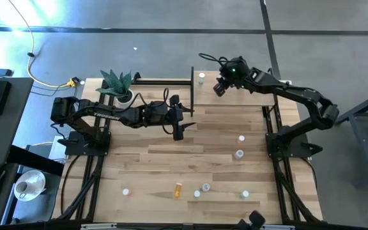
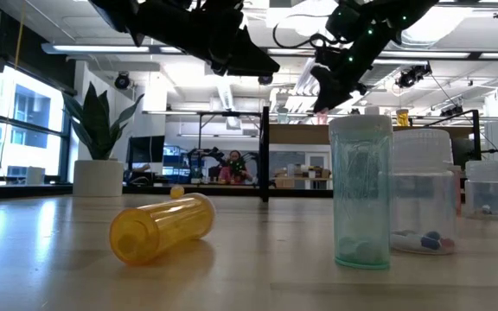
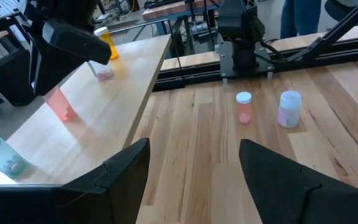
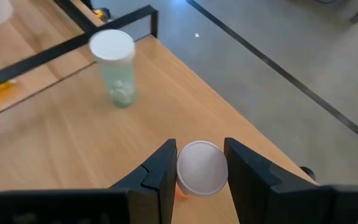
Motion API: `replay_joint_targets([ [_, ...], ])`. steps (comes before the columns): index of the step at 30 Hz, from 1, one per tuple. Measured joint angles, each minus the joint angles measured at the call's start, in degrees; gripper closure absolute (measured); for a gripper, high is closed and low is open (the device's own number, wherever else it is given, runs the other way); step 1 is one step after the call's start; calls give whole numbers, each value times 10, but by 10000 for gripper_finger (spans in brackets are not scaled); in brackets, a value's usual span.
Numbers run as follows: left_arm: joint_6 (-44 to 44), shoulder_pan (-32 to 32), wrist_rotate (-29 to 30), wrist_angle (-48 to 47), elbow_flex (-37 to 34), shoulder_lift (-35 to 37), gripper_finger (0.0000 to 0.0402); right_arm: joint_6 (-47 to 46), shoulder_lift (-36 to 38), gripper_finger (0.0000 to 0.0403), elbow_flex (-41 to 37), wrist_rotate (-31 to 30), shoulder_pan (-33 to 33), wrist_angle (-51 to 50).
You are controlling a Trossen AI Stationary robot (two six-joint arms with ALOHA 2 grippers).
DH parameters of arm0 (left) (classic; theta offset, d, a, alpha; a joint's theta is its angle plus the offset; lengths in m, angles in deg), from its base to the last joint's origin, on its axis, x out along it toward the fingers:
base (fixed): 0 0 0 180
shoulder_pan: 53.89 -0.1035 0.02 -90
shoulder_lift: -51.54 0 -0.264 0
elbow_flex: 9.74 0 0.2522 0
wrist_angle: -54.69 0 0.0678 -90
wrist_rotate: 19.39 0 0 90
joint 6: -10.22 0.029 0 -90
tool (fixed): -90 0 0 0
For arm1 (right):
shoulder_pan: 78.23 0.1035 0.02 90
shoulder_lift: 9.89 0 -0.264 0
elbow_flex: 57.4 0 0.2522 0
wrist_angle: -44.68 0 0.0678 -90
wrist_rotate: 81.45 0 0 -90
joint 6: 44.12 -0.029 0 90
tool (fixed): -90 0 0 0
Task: Pick and place medicine bottles onto shelf by color
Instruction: Put the top left pink pill bottle on the shelf
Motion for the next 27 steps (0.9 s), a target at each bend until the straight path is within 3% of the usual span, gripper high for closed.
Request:
replay_joint_targets([
  [16,0,0,0,0,0,0,165,-5,0,292,1,-31,0,-19],
  [27,0,0,0,-3,0,0,165,-1,0,231,-1,-26,0,-20],
])
